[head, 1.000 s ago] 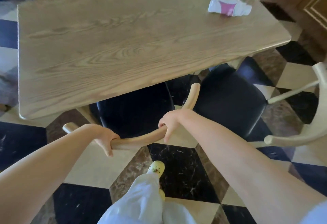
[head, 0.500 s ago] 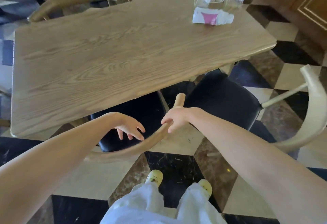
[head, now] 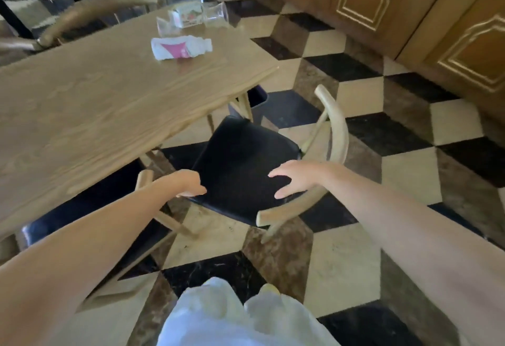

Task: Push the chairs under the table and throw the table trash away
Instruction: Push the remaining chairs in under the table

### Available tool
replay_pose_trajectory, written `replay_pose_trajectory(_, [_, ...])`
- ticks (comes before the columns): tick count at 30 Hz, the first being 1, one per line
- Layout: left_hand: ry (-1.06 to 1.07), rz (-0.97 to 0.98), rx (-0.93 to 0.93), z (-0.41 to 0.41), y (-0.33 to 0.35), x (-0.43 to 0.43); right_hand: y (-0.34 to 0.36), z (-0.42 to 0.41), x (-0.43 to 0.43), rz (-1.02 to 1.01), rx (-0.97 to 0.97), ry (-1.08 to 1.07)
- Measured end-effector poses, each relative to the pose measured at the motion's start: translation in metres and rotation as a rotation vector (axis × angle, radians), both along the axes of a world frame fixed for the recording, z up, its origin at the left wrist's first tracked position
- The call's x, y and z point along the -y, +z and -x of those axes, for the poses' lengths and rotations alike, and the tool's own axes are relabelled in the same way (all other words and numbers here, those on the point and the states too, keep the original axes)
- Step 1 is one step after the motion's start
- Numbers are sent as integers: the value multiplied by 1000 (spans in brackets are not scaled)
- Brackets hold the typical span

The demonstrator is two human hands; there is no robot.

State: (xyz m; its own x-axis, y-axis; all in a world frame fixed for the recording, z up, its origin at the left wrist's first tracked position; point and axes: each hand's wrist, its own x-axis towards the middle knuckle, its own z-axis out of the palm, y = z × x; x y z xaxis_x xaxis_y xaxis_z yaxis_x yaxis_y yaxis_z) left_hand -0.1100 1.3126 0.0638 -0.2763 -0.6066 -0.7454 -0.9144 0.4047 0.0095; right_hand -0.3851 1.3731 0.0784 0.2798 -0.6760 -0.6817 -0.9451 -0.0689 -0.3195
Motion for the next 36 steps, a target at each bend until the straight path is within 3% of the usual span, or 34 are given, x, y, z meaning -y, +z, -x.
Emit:
replay_pose_trajectory(6, [-13,-40,-202,139,-11,-11,2,101,-24,74,-20,-141])
replay_pose_trajectory(11, [61,-173,-396,216,-36,-32,-11,152,-18,147,-130,-41])
replay_pose_trajectory(18, [194,-313,-470,266,-79,-46,-32,194,36,159,-208,211])
replay_pose_trajectory(21, [302,-308,-480,281,-91,-49,-42,201,63,160,-231,407])
replay_pose_trajectory(32, [417,-287,-424,284,-100,-56,-68,213,118,126,-132,761])
replay_pose_trajectory(36, [498,-71,-351,292,-99,-70,-77,220,126,166,-12,828])
